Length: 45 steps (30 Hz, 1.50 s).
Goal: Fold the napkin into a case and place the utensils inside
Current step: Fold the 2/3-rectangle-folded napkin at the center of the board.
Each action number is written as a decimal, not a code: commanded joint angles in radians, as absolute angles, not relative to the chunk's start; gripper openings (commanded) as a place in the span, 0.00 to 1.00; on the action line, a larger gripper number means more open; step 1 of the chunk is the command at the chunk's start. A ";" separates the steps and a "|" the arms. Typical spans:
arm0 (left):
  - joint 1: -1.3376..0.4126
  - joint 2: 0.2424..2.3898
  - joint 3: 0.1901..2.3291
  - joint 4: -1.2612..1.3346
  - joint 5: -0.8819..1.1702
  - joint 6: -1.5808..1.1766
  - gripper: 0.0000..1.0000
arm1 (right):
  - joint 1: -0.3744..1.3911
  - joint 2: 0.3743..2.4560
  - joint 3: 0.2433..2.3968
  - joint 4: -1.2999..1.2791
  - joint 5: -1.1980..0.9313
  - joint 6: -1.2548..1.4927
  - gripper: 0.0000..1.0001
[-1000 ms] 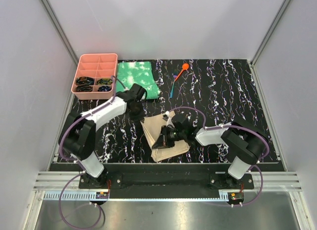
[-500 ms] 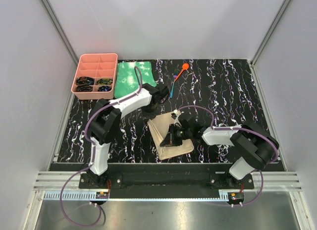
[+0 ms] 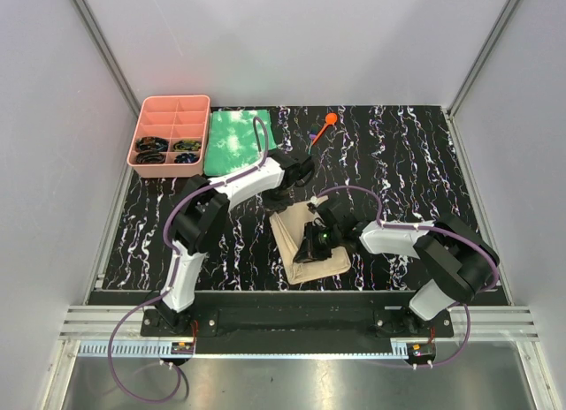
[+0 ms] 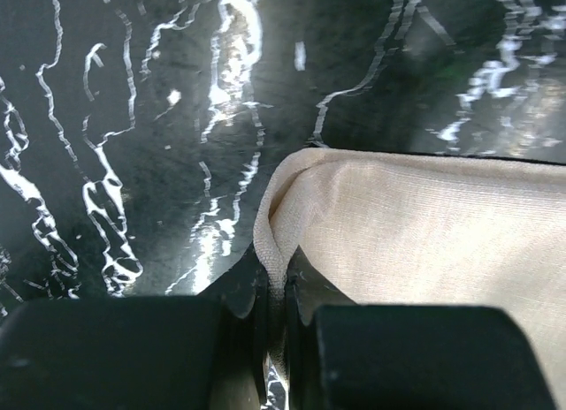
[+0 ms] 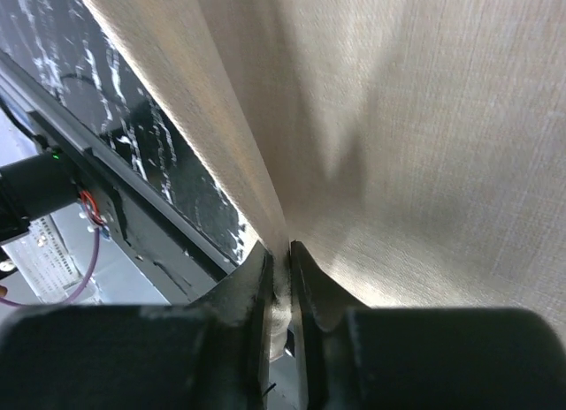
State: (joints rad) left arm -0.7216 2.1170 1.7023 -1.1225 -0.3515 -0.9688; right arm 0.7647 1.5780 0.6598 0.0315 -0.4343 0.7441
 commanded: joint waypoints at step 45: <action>-0.733 1.861 1.453 -0.704 -0.319 -0.680 0.00 | 0.686 1.471 0.719 -0.135 -0.597 0.677 0.60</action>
